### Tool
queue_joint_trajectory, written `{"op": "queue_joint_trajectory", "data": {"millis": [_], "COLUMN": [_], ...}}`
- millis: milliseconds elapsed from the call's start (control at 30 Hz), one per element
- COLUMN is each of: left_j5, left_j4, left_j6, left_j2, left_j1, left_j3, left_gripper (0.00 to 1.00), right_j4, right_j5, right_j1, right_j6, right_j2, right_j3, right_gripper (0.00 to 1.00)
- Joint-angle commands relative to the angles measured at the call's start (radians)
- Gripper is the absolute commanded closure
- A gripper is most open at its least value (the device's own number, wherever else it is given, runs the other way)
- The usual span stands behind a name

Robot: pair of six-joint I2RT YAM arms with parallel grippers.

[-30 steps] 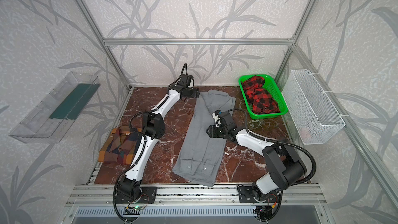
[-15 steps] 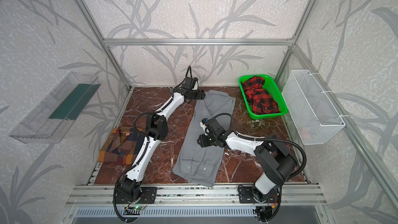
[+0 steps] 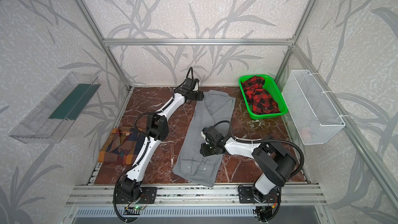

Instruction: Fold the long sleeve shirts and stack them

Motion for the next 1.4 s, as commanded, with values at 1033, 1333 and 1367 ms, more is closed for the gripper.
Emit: {"op": "queue_joint_trajectory", "data": {"millis": [1033, 1333, 1367], "left_j5": [-0.148, -0.157, -0.162], "left_j4": [-0.37, -0.385, -0.383], "left_j6": [-0.11, -0.129, -0.132], "left_j2": [-0.161, -0.144, -0.141], "left_j1": [-0.068, -0.084, -0.084], "left_j3": [-0.001, 0.04, 0.044], "left_gripper": [1.0, 1.0, 1.0], "right_j4": [-0.33, -0.01, 0.014], "right_j5": [0.109, 0.152, 0.155], "right_j1": [-0.07, -0.252, -0.257], "right_j6": [-0.129, -0.2, -0.203], "right_j2": [-0.298, -0.129, -0.091], "right_j3": [0.003, 0.169, 0.187], "right_gripper": [0.63, 0.45, 0.45]}}
